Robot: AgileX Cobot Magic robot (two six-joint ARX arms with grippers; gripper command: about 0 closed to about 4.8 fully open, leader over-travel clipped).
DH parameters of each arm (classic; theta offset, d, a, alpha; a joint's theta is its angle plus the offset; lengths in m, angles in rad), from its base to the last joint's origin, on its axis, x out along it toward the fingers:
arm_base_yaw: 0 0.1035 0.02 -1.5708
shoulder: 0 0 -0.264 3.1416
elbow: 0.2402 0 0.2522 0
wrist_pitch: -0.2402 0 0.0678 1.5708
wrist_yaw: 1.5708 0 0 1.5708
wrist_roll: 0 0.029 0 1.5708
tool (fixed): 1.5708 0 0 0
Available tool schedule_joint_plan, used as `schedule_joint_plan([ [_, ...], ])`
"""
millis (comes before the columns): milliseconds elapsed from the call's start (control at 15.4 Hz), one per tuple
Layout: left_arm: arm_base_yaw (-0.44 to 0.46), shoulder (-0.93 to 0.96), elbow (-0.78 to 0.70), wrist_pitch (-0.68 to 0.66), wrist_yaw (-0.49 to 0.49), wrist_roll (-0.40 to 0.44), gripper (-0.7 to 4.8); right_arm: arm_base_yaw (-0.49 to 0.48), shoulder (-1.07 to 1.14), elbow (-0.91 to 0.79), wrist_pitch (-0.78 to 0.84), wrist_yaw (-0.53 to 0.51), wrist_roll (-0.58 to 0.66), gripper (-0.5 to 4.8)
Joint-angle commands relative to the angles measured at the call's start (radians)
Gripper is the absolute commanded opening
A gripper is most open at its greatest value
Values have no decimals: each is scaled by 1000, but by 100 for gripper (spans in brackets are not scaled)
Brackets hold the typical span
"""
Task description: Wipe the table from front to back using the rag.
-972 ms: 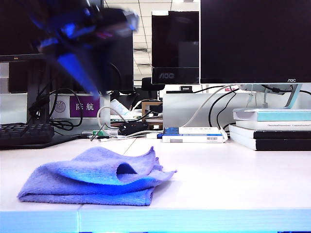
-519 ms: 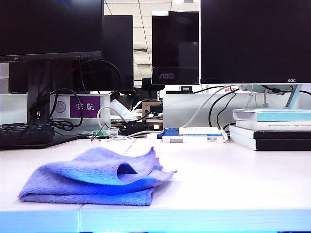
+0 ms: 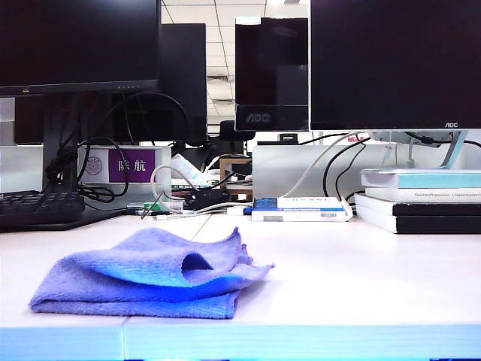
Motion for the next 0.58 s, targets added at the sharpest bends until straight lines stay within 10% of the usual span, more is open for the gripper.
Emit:
schedule_joint_plan([
  [65, -2, -116, -133, 37, 97, -6, -5, 0, -5, -48, 0, 32, 8, -1],
  [583, -1, -148, -577, 593, 215, 6, -5, -1, -5, -88, -55, 55, 7, -1],
])
